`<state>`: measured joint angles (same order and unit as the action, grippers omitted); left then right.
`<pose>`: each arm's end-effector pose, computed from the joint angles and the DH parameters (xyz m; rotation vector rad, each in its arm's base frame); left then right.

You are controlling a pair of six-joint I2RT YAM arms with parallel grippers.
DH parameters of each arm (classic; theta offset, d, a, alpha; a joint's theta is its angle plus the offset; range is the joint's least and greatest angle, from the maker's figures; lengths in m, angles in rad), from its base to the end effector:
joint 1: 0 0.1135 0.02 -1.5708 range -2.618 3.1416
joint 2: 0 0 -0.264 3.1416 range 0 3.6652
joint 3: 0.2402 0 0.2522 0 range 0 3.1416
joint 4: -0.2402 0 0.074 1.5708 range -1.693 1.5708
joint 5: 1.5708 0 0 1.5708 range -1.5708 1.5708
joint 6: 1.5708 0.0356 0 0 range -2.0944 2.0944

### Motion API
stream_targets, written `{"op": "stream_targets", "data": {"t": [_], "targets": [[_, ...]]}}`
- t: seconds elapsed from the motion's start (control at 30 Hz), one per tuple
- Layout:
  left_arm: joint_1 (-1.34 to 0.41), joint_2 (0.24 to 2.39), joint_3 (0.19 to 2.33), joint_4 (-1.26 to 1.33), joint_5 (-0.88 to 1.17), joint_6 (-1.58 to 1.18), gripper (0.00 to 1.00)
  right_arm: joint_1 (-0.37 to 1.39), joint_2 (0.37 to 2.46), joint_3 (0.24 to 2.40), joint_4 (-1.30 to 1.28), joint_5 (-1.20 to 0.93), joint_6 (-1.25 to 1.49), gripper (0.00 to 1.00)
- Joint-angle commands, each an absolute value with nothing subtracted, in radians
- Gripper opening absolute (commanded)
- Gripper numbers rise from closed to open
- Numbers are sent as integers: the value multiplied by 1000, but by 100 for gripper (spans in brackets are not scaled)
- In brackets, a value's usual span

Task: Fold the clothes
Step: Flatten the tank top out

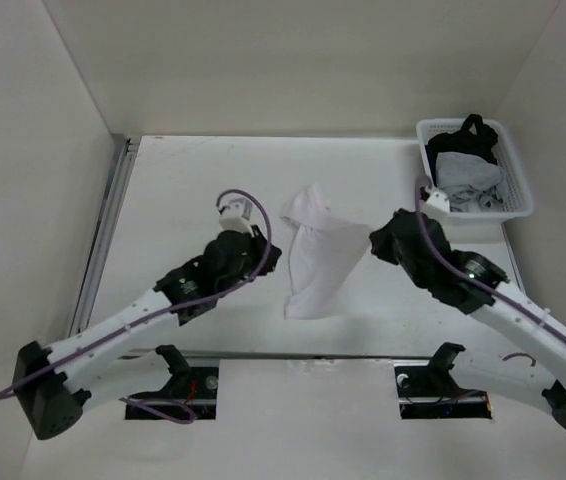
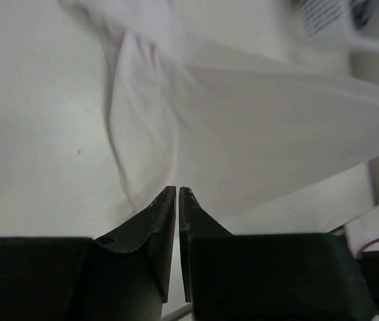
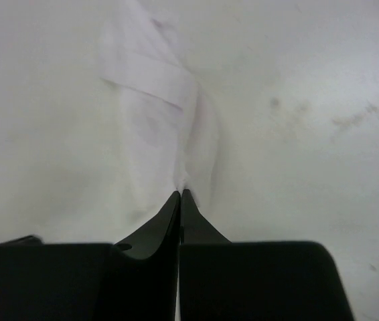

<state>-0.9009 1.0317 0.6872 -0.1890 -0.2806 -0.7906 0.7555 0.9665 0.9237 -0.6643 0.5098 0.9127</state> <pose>0.1496 -0.1730 0.2588 -0.0547 2.1653 -0.7201 0.1554 0.1226 0.3119 0.4324 2.1538 0.3627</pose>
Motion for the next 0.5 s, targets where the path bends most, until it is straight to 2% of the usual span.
{"op": "stream_targets", "data": {"t": [0.0,0.17,0.27,0.37,0.47], "targets": [[-825,881,852,-279,-281,-738,6,859,899,1161,-735,710,801,0],[-705,807,1093,-321,-294,-721,6,1050,946,1472,-706,906,593,0],[-660,816,1160,-328,-269,-732,6,1113,980,1575,-620,971,467,0],[-789,906,1053,-319,-184,-810,6,1116,989,1568,-562,947,420,0],[-988,1033,899,-191,-291,-850,8,1070,985,1490,-561,902,466,0]]}}
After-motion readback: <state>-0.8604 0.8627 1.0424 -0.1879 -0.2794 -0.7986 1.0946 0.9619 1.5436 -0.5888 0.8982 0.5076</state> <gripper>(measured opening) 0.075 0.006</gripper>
